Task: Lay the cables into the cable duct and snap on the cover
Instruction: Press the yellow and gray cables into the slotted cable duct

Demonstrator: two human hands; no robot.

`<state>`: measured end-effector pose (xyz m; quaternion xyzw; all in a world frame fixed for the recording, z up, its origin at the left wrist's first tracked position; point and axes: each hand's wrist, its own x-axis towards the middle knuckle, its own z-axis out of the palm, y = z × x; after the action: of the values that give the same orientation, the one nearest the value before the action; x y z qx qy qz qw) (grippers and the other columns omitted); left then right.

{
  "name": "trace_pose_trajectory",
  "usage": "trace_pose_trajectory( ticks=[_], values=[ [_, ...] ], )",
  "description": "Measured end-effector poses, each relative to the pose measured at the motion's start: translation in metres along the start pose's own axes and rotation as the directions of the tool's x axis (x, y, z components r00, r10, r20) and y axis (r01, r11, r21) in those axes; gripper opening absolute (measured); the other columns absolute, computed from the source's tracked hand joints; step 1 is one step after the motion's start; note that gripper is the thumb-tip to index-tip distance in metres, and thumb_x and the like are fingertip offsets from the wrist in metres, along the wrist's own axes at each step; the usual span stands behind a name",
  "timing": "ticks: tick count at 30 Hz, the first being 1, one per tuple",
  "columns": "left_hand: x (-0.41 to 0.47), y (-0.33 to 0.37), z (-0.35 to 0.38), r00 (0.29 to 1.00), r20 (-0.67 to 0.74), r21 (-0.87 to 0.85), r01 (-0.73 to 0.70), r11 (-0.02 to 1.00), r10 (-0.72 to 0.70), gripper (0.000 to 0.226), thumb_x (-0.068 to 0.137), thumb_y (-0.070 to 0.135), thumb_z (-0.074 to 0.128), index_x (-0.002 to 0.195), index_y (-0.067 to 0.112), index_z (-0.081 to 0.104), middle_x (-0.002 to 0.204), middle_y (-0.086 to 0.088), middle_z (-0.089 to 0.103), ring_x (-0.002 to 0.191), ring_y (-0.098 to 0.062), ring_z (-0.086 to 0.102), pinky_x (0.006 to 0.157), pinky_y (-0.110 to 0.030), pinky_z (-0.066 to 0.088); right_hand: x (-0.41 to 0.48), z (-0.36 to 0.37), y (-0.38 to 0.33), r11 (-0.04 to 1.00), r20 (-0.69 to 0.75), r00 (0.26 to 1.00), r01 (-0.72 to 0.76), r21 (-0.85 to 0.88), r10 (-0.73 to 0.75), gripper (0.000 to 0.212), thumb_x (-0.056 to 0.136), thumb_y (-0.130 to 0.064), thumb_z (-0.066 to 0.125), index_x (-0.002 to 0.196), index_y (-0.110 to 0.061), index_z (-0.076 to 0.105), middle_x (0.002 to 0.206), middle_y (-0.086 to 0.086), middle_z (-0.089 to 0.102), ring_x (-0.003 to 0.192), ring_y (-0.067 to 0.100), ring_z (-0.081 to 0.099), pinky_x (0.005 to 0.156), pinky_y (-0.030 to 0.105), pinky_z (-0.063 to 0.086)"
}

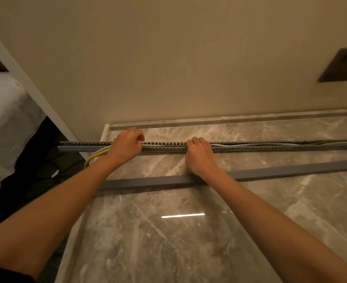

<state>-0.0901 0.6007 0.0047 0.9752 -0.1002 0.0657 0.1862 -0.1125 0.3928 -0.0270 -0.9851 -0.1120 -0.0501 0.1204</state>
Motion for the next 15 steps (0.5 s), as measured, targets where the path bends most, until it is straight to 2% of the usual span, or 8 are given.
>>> trace_pose_trajectory(
  ticks=[3,6,11,15],
  values=[
    [-0.007,-0.025,-0.012,1.000,0.007,0.042,0.020,0.999,-0.020,0.005,0.079,0.004,0.055,0.084,0.005,0.056,0.093,-0.015,0.059,0.082,-0.029,0.053,0.072,-0.042,0.049,0.009,0.009,-0.030,0.999,-0.027,0.999,0.038,0.030,-0.037,0.032,0.085,0.001,0.042,0.116,0.000,0.051,0.121,0.017,0.055,0.115,0.032,0.046,0.102,0.038,0.032],
    [-0.012,-0.053,-0.021,0.989,0.121,0.058,0.083,0.995,-0.090,0.025,0.079,0.017,0.064,0.097,0.009,0.048,0.098,-0.010,0.055,0.085,-0.025,0.051,0.077,-0.042,0.052,0.021,0.017,-0.071,0.993,-0.029,0.995,0.094,0.079,-0.092,0.030,0.086,0.001,0.043,0.116,-0.001,0.051,0.121,0.016,0.053,0.113,0.031,0.047,0.101,0.037,0.033],
    [-0.021,-0.091,-0.027,0.990,0.133,0.132,0.023,0.991,-0.040,0.019,0.079,0.016,0.066,0.093,0.009,0.054,0.100,-0.012,0.056,0.087,-0.027,0.052,0.076,-0.040,0.048,0.044,0.026,-0.128,0.967,0.019,0.989,0.139,0.211,-0.146,0.026,0.090,-0.005,0.048,0.116,-0.003,0.053,0.118,0.015,0.055,0.105,0.032,0.053,0.087,0.040,0.042],
    [-0.023,-0.112,-0.034,0.988,0.153,0.179,-0.018,0.984,-0.009,0.021,0.079,0.017,0.065,0.094,0.007,0.056,0.104,-0.014,0.056,0.092,-0.028,0.053,0.077,-0.040,0.047,0.059,0.030,-0.143,0.975,0.026,0.994,0.098,0.198,-0.105,0.020,0.089,-0.008,0.053,0.106,-0.003,0.062,0.107,0.016,0.060,0.094,0.034,0.057,0.074,0.040,0.044]
  ],
)
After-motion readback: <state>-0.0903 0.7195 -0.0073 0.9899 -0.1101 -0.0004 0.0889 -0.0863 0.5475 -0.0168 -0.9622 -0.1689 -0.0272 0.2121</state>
